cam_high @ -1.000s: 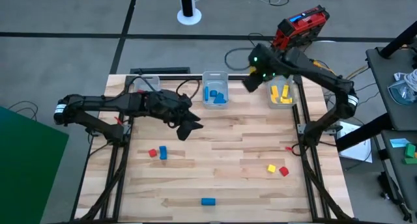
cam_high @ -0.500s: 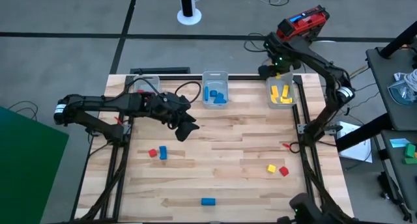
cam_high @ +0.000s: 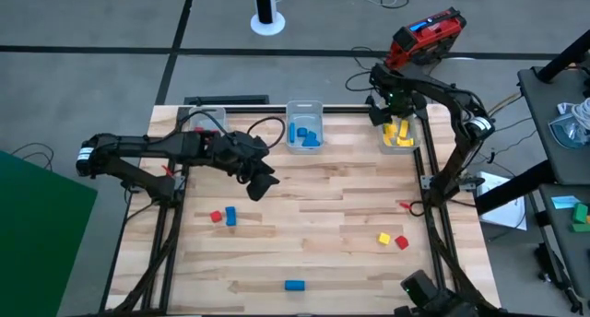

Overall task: Sort blocks
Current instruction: Put the yellow block into the right gray bin, then put the blue block into the middle gray bin

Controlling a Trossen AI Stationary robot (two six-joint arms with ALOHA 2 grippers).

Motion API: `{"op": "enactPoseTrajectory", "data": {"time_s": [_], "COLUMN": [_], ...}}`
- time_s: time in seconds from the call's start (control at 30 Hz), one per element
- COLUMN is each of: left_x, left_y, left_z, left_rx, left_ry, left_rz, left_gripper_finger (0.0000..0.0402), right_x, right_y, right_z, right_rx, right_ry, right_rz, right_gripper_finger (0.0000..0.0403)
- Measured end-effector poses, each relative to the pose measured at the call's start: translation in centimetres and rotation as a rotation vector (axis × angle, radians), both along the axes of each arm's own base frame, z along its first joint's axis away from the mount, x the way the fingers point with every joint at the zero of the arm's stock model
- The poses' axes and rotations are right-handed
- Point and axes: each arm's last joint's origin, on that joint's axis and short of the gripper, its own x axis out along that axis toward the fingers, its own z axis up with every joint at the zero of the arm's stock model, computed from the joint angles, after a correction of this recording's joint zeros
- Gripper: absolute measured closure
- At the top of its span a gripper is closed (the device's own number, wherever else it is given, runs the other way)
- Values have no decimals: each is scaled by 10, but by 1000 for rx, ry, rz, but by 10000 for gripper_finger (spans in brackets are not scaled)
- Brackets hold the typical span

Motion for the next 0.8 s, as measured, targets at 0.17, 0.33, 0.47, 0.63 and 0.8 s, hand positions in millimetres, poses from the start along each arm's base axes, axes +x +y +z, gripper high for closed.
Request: {"op": "enactPoseTrajectory", "data": {"time_s": [0.17,0.33,0.47,0.63,0.8], "left_x": [0,0,0,0,0], "left_y": [0,0,0,-1,-6], "left_z": [0,0,0,0,0], "left_rx": [0,0,0,0,-1], "left_ry": [0,0,0,-1,-2], "left_rz": [0,0,0,-5,-23], "left_gripper_finger": [232,232,232,232,232], "right_x": [-2,4,14,33,47], "right_y": [4,20,42,81,126], "right_z": [6,28,49,74,99], "right_rx": [-16,-59,-127,-199,-278], "right_ry": [-22,-112,-174,-292,-434], "right_rz": [-6,21,83,176,281], "right_gripper_finger": [167,168,180,195,208]}}
